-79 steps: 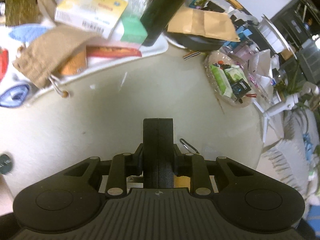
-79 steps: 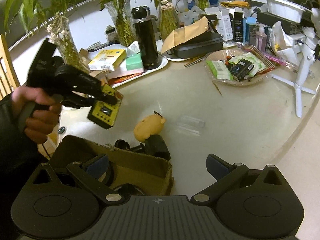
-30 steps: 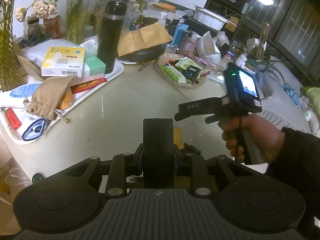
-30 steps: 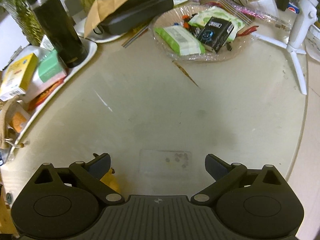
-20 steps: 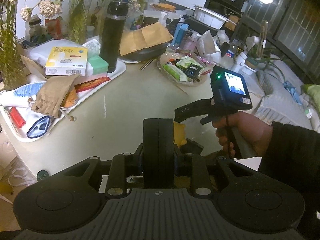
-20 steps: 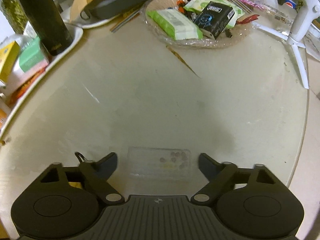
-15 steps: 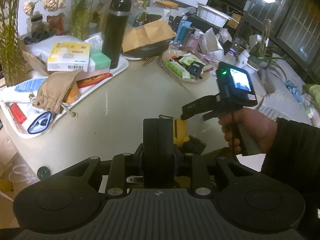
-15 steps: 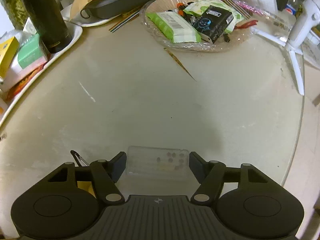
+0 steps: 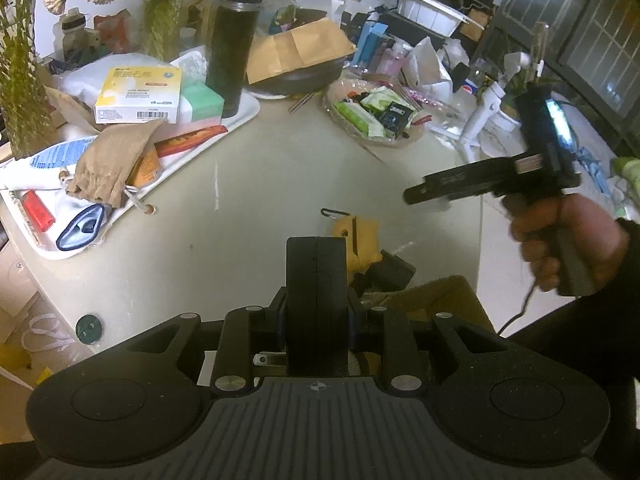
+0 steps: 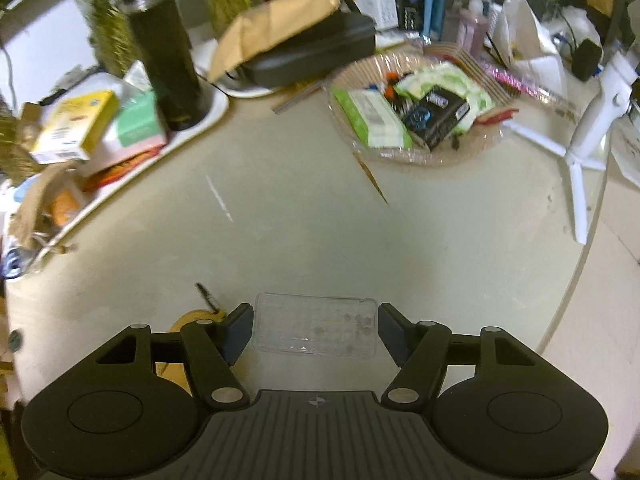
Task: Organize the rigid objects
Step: 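Lower the charger and clear case into the box and open both grippers, then move the right gripper toward the black cylindrical cup beside the yellow toy, then grasp and lift the black cylindrical cup with the right gripper, then grasp the black round-based mount with the left gripper while the right gripper holds the cup, then carry the cup and mount over the box and lower them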
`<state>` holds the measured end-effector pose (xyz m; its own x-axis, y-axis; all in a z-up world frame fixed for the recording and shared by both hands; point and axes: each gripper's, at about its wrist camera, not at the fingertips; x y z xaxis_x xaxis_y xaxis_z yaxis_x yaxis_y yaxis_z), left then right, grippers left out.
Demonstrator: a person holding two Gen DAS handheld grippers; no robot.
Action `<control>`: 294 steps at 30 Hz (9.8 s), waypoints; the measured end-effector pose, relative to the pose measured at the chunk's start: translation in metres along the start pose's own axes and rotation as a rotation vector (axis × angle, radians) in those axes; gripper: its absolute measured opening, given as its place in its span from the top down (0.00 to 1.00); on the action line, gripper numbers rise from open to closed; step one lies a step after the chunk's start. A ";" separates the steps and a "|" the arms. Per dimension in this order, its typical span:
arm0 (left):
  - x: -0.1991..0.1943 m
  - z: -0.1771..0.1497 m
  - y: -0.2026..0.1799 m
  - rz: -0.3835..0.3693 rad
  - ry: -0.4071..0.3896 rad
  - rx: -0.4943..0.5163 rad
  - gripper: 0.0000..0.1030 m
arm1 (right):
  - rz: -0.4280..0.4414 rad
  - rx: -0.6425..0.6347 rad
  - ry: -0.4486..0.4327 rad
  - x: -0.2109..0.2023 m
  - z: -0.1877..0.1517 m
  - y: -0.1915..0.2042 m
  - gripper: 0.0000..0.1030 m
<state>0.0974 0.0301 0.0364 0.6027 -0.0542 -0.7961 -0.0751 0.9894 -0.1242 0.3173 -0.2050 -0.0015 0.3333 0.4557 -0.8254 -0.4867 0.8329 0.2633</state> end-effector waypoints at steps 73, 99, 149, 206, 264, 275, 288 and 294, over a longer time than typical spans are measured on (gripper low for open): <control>-0.054 -0.066 -0.014 0.187 -0.111 0.100 0.35 | 0.303 -0.100 -0.080 -0.097 -0.117 0.057 0.02; -0.048 -0.068 -0.019 0.156 -0.136 0.075 0.21 | 0.180 -0.194 -0.102 -0.105 -0.142 0.048 0.00; -0.032 -0.046 -0.052 0.174 -0.119 0.282 0.21 | 0.234 -0.297 0.001 -0.076 -0.074 0.049 0.00; -0.023 -0.026 -0.021 0.150 -0.142 0.153 0.22 | 0.148 -0.308 0.243 0.026 -0.033 0.016 0.69; 0.146 0.016 0.011 -0.137 0.373 -0.314 0.80 | 0.195 -0.212 0.045 -0.035 -0.053 -0.015 0.58; 0.107 0.031 0.000 -0.057 0.215 -0.202 0.80 | 0.209 -0.200 0.023 -0.047 -0.057 -0.011 0.58; 0.061 0.033 -0.024 -0.026 0.088 -0.059 0.80 | 0.237 -0.226 -0.009 -0.071 -0.063 0.007 0.58; 0.042 0.026 -0.031 -0.028 0.061 -0.025 0.80 | 0.245 -0.234 -0.021 -0.082 -0.069 0.014 0.58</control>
<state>0.1460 0.0008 0.0225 0.5555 -0.0911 -0.8265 -0.0785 0.9838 -0.1612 0.2270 -0.2523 0.0355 0.1995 0.6416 -0.7407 -0.7255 0.6048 0.3285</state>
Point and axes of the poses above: each gripper's, at about its wrist camera, not at the fingertips, and x roughly the way its jaws point, y to its left, z to its top, and after that the axes turned 9 degrees about z, right-handed
